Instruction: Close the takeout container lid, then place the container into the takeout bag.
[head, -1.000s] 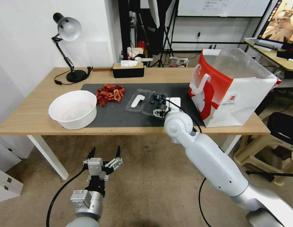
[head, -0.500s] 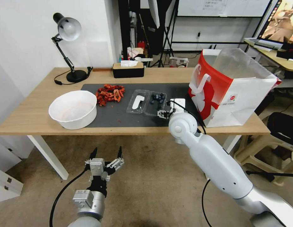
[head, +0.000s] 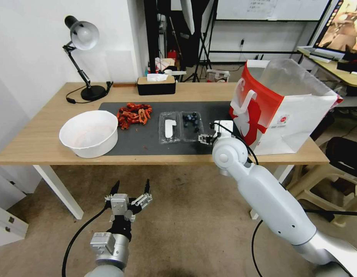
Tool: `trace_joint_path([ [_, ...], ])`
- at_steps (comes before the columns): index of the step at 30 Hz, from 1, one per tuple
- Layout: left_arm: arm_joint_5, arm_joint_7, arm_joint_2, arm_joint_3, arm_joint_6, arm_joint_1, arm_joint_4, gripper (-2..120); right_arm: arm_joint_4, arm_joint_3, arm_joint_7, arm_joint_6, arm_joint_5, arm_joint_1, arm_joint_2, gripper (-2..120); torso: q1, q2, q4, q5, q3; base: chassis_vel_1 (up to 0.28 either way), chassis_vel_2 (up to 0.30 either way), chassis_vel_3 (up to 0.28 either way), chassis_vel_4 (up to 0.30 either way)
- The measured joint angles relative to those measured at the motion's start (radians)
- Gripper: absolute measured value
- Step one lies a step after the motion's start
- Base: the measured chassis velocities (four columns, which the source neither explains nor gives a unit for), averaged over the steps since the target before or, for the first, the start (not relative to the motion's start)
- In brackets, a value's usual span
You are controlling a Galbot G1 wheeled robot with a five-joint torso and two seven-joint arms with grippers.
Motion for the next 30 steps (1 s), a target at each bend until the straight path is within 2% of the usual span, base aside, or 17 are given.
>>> trace_joint_path([
  [14,0.002,-0.001,-0.004,0.004,-0.001,0.001,0.002,100,0.045,0.043,-0.078,0.002,-0.021,-0.031,-0.018,100,0.000,0.000,0.0001,0.0000,0.000,0.000,0.000,0.000,0.000],
  [17,0.002,-0.001,-0.004,0.002,-0.006,0.002,-0.003,100,0.111,0.060,-0.200,0.058,-0.113,-0.064,-0.049,100,0.000,0.000,0.0002,0.0000,0.000,0.000,0.000,0.000,0.000],
  [18,0.002,-0.001,-0.004,0.002,-0.006,0.002,-0.003,100,0.111,0.060,-0.200,0.058,-0.113,-0.064,-0.049,100,0.000,0.000,0.0002,0.0000,0.000,0.000,0.000,0.000,0.000],
  [21,0.001,-0.002,-0.003,0.000,-0.011,0.005,-0.011,100,0.178,0.083,-0.387,0.193,-0.296,-0.135,-0.106,100,0.000,0.000,0.0003,-0.0004,0.000,0.000,0.000,0.000,0.000],
  [22,0.001,-0.002,-0.003,0.000,-0.011,0.005,-0.011,100,0.178,0.083,-0.387,0.193,-0.296,-0.135,-0.106,100,0.000,0.000,0.0003,-0.0004,0.000,0.000,0.000,0.000,0.000],
  [23,0.001,-0.001,-0.003,0.000,-0.012,0.006,-0.013,100,0.195,0.099,-0.439,0.249,-0.346,-0.169,-0.125,100,0.000,0.000,0.0003,0.0000,0.000,0.000,0.000,0.000,0.000],
  [24,0.001,-0.001,-0.003,0.000,-0.014,0.007,-0.018,100,0.221,0.136,-0.525,0.354,-0.436,-0.243,-0.157,100,0.000,0.000,-0.0001,0.0000,0.000,0.000,0.000,0.000,0.000],
  [25,0.001,-0.001,-0.003,0.000,-0.014,0.007,-0.018,100,0.221,0.136,-0.525,0.354,-0.436,-0.243,-0.157,100,0.000,0.000,-0.0001,0.0000,0.000,0.000,0.000,0.000,0.000],
  [27,0.000,-0.001,-0.001,0.001,-0.014,0.008,-0.021,100,0.237,0.199,-0.641,0.515,-0.532,-0.356,-0.188,100,0.000,0.000,-0.0005,0.0005,0.000,0.000,0.000,0.000,0.000],
  [28,0.000,-0.001,-0.001,0.001,-0.014,0.008,-0.021,100,0.237,0.199,-0.641,0.515,-0.532,-0.356,-0.188,100,0.000,0.000,-0.0005,0.0005,0.000,0.000,0.000,0.000,0.000],
  [30,-0.002,-0.001,0.003,0.003,-0.015,0.005,-0.021,100,0.253,0.269,-0.749,0.671,-0.588,-0.470,-0.205,100,0.000,0.000,-0.0001,0.0000,0.000,0.000,0.000,0.000,0.000],
])
